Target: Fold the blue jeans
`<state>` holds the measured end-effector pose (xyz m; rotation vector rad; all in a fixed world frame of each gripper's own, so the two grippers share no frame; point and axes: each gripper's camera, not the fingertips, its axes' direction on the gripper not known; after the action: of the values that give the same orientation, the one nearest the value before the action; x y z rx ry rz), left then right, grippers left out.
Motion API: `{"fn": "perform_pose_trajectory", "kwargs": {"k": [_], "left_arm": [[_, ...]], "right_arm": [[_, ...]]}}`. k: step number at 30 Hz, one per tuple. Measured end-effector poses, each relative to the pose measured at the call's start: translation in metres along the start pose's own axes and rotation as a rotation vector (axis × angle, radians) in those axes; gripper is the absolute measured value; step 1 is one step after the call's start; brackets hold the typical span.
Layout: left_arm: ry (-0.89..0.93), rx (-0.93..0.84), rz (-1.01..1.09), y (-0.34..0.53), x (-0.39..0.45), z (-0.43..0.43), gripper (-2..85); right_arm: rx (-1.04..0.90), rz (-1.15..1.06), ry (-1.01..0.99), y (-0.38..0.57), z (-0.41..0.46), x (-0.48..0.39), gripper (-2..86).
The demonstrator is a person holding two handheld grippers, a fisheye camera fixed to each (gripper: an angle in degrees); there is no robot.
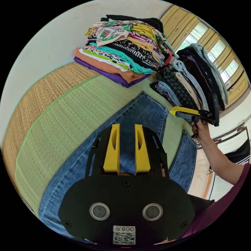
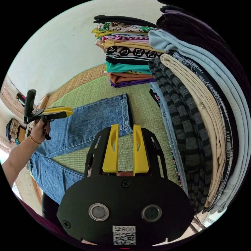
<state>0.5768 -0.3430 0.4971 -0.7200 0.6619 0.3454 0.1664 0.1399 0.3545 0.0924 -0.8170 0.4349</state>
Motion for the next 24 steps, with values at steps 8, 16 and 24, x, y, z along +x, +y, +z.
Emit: {"fn": "perform_pose_trajectory", "kwargs": {"k": [8,16,24], "left_arm": [[-0.073,-0.102,0.095,-0.053,0.028,0.051,4.5],[-0.06,0.073,0.134,-0.052,0.059,-0.007,1.7],[0.044,-0.007,0.034,-0.046,0.067,0.01,5.2]], "right_arm": [[-0.012,-0.012,-0.001,0.009,0.014,0.007,4.9],[0.152,-0.094,-0.102,0.021,-0.068,0.007,1.2],[0.021,0.051,-0.124,0.047,-0.051,0.044,1.0]]}}
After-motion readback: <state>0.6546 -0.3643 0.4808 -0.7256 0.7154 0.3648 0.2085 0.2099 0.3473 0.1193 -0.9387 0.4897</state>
